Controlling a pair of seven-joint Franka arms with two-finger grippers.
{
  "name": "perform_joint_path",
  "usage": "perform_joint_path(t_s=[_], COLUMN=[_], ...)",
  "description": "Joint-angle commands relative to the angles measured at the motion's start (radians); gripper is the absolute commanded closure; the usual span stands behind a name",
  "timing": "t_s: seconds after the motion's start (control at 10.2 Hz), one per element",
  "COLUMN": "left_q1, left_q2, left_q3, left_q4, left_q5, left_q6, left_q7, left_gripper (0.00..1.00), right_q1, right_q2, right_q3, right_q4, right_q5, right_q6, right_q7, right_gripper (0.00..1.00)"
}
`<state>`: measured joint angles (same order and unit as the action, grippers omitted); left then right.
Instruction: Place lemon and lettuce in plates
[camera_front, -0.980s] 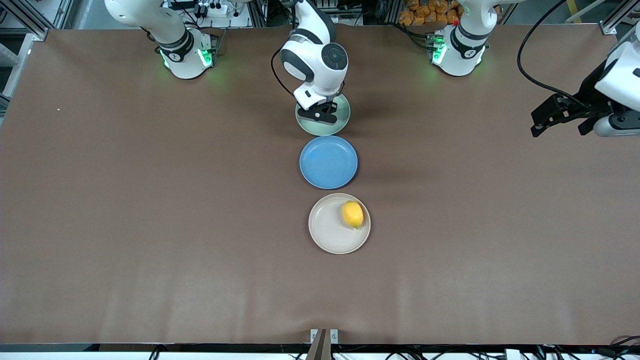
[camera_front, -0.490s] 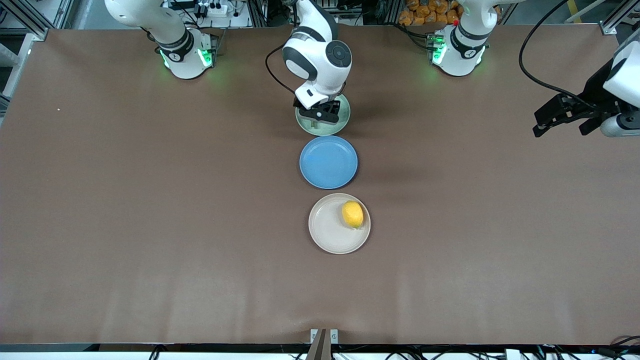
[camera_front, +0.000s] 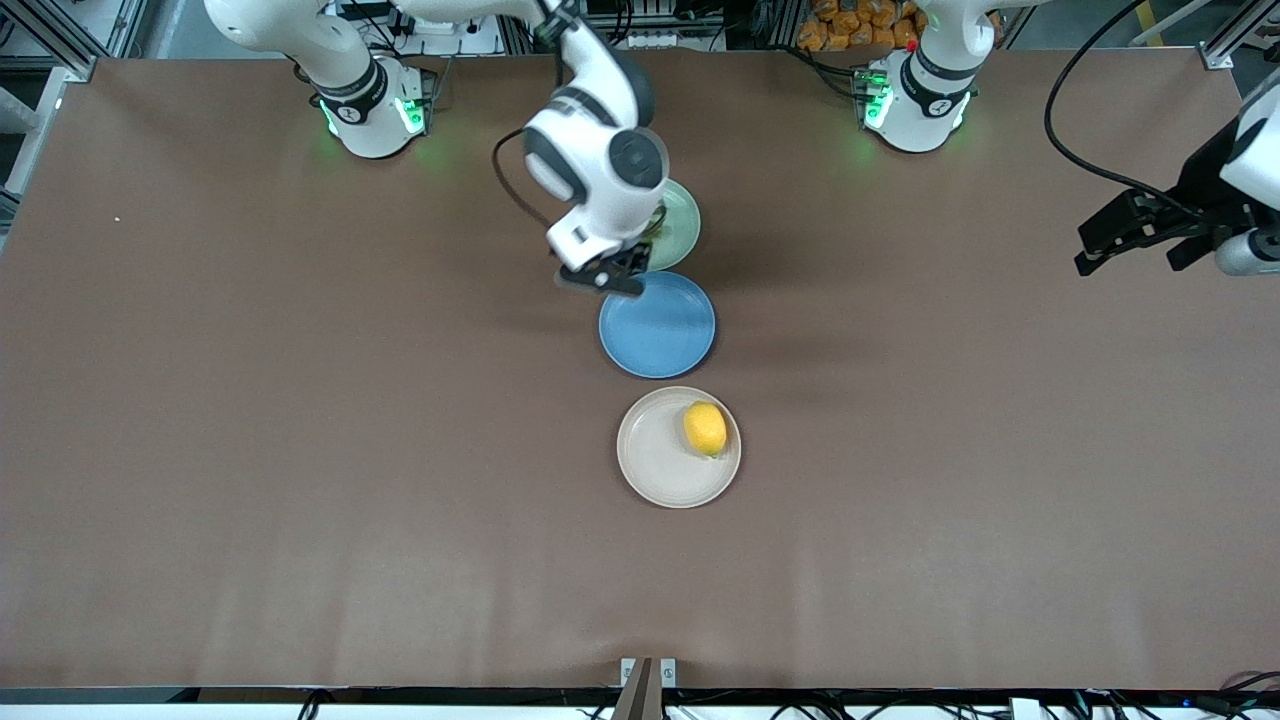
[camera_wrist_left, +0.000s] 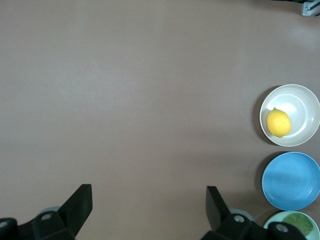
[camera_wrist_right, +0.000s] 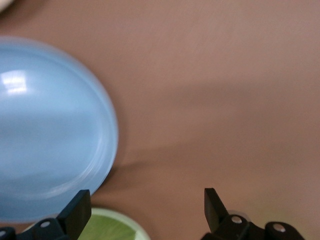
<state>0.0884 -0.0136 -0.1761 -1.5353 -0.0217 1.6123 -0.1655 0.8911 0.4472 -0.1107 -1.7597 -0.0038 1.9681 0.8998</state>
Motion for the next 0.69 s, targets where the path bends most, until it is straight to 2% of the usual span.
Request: perform_joint_path(t_s=[0.0, 0.29, 0.59], left_q1=[0.014, 0.014, 0.011], left_q2=[-0.011, -0.009, -0.005], left_q3=[0.001, 0.003, -0.002], left_q4=[0.012, 0.012, 0.012], left_q5=[-0.012, -0.007, -0.006], left_q6=[-0.018, -0.035, -0.038], left_q7=[0.024, 0.021, 0.020], left_gripper=[0.00, 0.00, 0.00], right_q1=[-0.084, -0.203, -0.335], right_q2=[-0.033, -0.035, -0.035], right_q3=[-0.061, -0.136, -0.142], right_q4=[0.054, 0.107, 0.244], right_q5=[-0.010, -0.008, 0.007], right_q6=[-0.066, -0.074, -0.208], right_q7=[-0.204, -0.480, -0.663], right_gripper=[0.00, 0.00, 0.00])
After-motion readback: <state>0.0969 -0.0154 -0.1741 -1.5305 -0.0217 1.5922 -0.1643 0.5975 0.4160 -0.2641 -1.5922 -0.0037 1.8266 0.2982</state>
